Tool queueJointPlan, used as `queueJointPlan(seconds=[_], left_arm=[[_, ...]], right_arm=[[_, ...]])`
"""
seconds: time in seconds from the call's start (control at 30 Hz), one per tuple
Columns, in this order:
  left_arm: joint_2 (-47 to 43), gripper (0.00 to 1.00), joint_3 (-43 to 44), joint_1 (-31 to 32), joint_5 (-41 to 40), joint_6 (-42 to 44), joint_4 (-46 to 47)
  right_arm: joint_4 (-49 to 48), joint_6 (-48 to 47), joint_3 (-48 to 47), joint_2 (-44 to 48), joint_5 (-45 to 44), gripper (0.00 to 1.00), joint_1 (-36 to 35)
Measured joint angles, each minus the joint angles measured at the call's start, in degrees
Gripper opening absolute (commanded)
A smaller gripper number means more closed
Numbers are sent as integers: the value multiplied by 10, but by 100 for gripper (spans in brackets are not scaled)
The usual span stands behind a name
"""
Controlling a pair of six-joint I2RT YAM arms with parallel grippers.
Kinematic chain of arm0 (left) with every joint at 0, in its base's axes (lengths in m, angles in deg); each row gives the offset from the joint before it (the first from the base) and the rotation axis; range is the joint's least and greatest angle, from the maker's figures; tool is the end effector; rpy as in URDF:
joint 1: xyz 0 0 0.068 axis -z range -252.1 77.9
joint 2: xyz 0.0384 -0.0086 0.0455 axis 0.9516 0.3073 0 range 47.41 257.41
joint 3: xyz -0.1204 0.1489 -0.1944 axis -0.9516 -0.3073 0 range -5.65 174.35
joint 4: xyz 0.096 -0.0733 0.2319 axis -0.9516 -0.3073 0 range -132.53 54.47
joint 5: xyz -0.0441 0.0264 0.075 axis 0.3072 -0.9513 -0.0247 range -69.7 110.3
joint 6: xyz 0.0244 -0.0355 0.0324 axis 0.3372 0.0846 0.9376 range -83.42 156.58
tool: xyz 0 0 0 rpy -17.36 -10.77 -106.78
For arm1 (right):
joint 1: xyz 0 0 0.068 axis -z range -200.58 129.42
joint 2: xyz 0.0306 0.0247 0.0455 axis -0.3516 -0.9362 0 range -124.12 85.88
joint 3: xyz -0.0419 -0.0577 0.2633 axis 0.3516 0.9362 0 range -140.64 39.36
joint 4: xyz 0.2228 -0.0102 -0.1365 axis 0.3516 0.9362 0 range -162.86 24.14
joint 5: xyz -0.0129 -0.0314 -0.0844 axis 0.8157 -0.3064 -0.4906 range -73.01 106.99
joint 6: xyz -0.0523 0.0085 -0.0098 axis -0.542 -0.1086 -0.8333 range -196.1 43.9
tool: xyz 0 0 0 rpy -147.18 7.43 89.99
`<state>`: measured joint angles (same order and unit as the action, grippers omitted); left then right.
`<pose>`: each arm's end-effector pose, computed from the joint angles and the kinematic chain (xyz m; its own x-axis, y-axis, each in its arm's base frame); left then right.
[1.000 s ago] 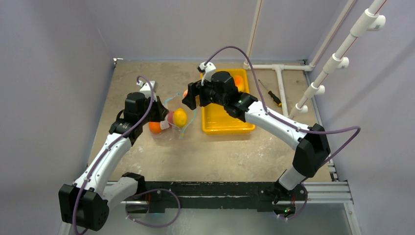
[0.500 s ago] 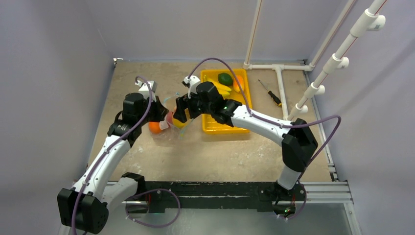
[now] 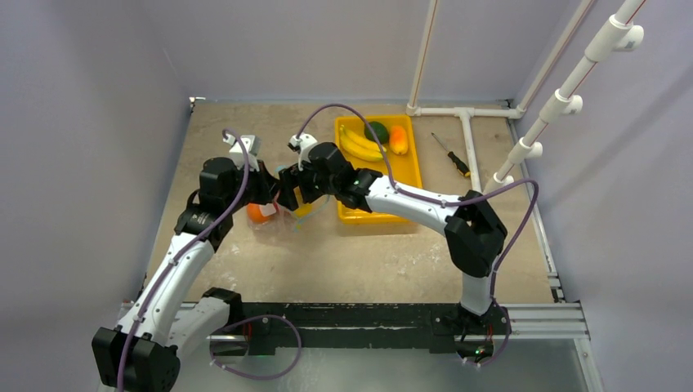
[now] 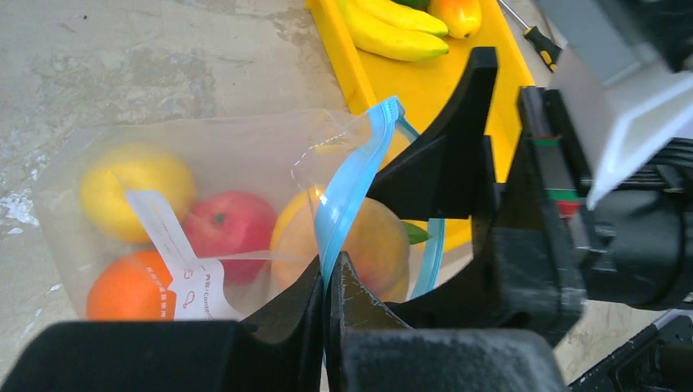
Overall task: Place the food in the zip-top bag and seal the zipper
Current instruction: Place the fake fruit in the zipper food storage bag.
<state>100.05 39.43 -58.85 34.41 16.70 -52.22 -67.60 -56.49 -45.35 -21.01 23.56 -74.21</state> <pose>0.2019 -0.0565 0.3061 -0.5252 -0.2151 -0.8233 0.2767 0.8718 -0.4043 0.2597 0.3594 0.2788 -0.5461 -0.1792 -0.8183 -0.7185 0.6025 0.3475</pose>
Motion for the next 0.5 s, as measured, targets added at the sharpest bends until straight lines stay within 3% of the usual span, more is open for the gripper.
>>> queueJointPlan(seconds=[0.2,0.5], left_arm=[[-1,0,-4,0,13,1,6],[-1,0,-9,-6,1,13,26]], right_arm=[[-3,17,-3,-12,-16,59,-7],[0,60,-23,-32,-59,90,-8]])
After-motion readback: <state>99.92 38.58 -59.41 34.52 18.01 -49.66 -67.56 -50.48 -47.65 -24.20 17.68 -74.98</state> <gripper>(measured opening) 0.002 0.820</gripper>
